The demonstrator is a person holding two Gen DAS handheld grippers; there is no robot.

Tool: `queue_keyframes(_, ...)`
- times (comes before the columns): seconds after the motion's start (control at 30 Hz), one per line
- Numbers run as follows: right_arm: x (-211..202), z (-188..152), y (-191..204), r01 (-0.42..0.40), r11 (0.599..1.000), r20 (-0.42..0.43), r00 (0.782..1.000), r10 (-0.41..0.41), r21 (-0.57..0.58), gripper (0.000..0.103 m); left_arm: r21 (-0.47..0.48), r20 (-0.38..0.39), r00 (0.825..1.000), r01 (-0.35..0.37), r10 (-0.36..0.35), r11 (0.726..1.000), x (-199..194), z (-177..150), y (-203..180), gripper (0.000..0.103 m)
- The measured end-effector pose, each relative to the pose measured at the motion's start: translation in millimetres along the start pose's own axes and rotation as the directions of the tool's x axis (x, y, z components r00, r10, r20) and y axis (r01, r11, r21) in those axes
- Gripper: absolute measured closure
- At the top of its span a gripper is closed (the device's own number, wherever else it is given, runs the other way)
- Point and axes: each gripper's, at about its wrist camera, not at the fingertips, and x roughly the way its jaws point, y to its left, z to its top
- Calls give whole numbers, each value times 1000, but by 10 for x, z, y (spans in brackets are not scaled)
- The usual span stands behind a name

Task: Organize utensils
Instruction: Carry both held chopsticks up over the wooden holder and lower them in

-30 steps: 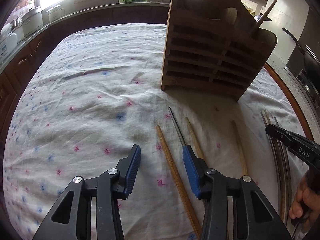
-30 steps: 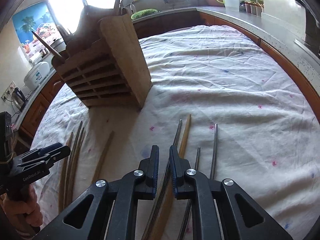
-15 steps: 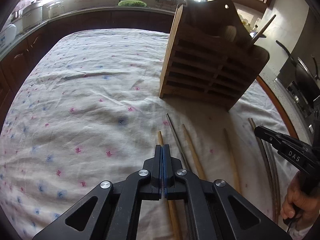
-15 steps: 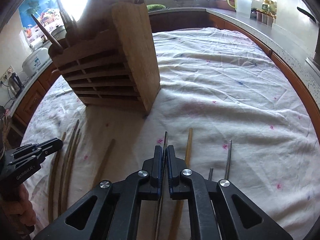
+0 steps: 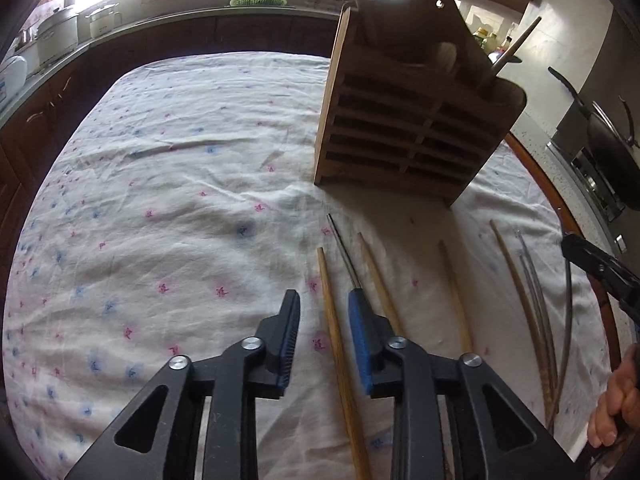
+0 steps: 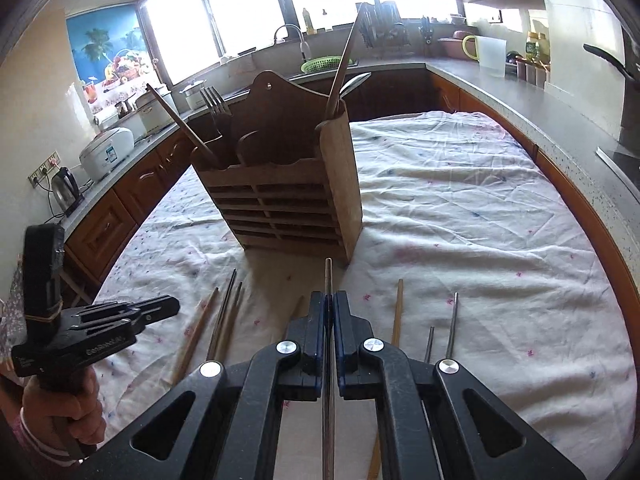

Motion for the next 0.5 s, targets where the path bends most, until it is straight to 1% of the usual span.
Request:
queue_keyframes(0.07,-10,-25,-10,-5,1000,-2,1000,5,5,99,8,-25,1000,-7,8,1000,124,30,-42,70)
queue_keyframes(0.17,-19,-49,-31,-5,1000,-6,1000,5,14,99,73,-10,998,-59,60,996,238,59,-147,70)
queue_keyframes(0.2,-15,-53,-41,-7,1000,-10,1000,7,18,99,93,-9,997,-78,79,993,273,71,-180,76)
queue_keyframes(0.23,-11,-58,-49,-8,1000,-12,1000,8,21,99,115,-4,994,-105,106,988,303,77,-210,84)
queue_keyframes(0.27,-6,-61,-53,-8,1000,-12,1000,8,24,99,134,6,993,-119,120,984,324,83,-231,86)
queue_keyframes(0.33,6,-67,-54,-14,999,-13,1000,14,31,99,138,2,994,-109,109,984,340,107,-224,96)
queue_keyframes(0.4,8,-69,-41,-16,999,-11,1000,17,31,98,116,0,997,-83,83,990,317,123,-176,98)
queue_keyframes(0.5,-33,-57,-8,-28,999,-2,1000,28,29,99,72,49,998,-34,30,997,108,108,-78,99)
